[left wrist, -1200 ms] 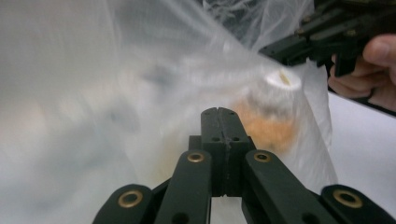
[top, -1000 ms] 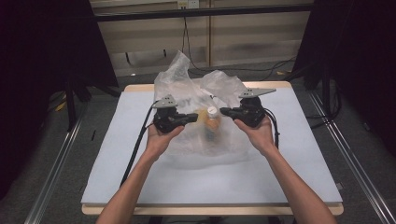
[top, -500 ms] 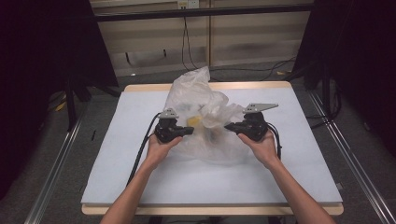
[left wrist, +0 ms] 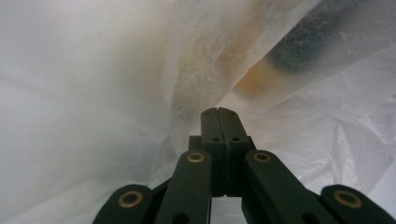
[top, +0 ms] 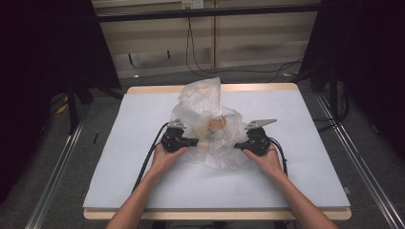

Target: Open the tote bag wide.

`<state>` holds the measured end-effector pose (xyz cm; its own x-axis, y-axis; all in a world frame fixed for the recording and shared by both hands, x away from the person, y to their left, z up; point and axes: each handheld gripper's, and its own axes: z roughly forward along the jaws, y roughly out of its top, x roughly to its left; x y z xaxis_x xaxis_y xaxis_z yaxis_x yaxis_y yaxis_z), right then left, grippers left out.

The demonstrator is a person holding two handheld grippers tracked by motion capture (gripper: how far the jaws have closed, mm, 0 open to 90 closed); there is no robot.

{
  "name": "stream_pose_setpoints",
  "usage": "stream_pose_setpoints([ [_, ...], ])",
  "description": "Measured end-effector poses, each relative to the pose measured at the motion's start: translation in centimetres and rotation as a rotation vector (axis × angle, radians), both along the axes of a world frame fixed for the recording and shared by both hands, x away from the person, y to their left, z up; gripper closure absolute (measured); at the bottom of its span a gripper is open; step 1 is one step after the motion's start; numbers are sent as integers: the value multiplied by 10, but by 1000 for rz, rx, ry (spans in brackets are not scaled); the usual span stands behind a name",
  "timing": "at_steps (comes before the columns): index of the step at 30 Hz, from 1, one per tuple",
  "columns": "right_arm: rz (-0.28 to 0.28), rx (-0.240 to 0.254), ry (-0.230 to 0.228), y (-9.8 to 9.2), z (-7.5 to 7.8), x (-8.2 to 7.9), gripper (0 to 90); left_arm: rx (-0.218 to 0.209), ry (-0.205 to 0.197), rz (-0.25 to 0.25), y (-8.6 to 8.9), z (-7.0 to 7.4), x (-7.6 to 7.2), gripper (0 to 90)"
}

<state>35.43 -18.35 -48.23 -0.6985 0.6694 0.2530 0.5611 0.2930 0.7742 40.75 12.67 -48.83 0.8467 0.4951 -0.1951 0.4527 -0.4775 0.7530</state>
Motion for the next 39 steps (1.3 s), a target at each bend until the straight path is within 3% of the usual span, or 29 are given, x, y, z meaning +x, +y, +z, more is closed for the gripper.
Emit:
stream_pose_setpoints([
  [2,5,-24,23,1,-6,0,900,25,-3,-8,-2,-2,-1,900],
  [4,17,-50,37,4,-11,-1,900,10,10,-10,-3,-3,0,900],
  [9,20,-45,57,3,-11,1,900,21,2,6,-4,-3,-3,900],
  [13,11,-85,34,7,-8,-3,900,47,-12,-10,-7,0,-6,900],
  [15,21,-58,12,5,-5,-7,900,63,-4,-56,-8,2,-12,900],
  [20,22,6,-24,-2,9,-18,900,51,-6,-66,-5,3,-14,900],
  [21,21,19,-53,-5,17,-27,900,14,-10,-51,-3,8,-15,900],
  [25,25,43,-83,-10,26,-43,900,-38,-25,-54,2,23,-21,900],
  [26,34,64,-98,-14,32,-54,900,-79,-44,-65,4,32,-28,900],
  [30,30,70,-114,-21,39,-69,900,-113,-72,-91,8,45,-37,900],
  [31,19,75,-123,-28,42,-76,900,-145,-86,-84,10,52,-40,900],
  [39,-27,119,-172,-44,61,-75,900,-203,-127,-110,4,73,-46,900],
])
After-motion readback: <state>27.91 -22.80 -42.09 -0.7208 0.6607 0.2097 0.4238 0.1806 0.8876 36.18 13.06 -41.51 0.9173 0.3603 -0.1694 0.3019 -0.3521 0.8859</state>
